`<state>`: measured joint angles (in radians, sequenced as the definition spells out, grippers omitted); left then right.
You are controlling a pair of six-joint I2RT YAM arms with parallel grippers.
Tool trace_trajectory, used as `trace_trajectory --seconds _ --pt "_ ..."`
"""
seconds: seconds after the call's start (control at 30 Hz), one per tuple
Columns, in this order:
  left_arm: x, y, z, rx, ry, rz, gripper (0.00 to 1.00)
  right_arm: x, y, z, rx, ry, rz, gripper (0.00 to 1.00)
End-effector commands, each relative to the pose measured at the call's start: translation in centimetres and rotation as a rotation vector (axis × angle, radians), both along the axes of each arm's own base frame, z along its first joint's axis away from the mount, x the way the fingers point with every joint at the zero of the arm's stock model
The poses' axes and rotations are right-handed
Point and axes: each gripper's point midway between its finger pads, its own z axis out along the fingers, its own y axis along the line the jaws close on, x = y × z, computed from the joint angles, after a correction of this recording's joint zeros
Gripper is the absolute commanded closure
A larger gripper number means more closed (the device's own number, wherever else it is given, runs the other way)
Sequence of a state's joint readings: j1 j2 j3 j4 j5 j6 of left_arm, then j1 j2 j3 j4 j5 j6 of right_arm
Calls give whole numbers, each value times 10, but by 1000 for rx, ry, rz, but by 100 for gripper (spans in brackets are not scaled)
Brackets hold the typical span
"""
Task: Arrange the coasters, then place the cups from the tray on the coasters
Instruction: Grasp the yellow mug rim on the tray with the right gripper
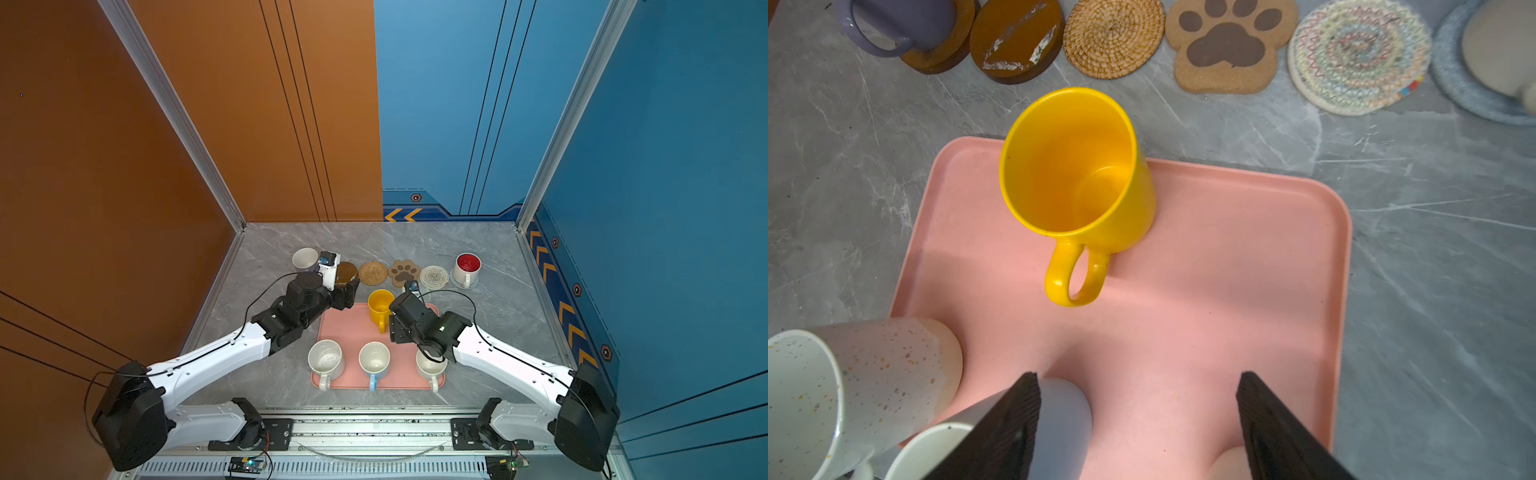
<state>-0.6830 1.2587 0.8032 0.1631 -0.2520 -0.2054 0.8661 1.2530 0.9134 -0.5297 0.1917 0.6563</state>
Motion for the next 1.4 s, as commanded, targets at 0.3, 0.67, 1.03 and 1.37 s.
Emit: trace_trajectory --seconds 0.3,0.67,1.03,1.37 --pt "4 22 -1 7 -23 86 10 19 55 -17 55 58 46 27" --pt "8 34 -5 -6 -14 124 9 38 61 -34 -35 56 10 40" --pt "9 38 -8 -19 -1 132 9 43 59 -55 -161 88 0 50" --pt "11 41 -9 -26 3 138 9 47 58 -60 -181 84 -15 70"
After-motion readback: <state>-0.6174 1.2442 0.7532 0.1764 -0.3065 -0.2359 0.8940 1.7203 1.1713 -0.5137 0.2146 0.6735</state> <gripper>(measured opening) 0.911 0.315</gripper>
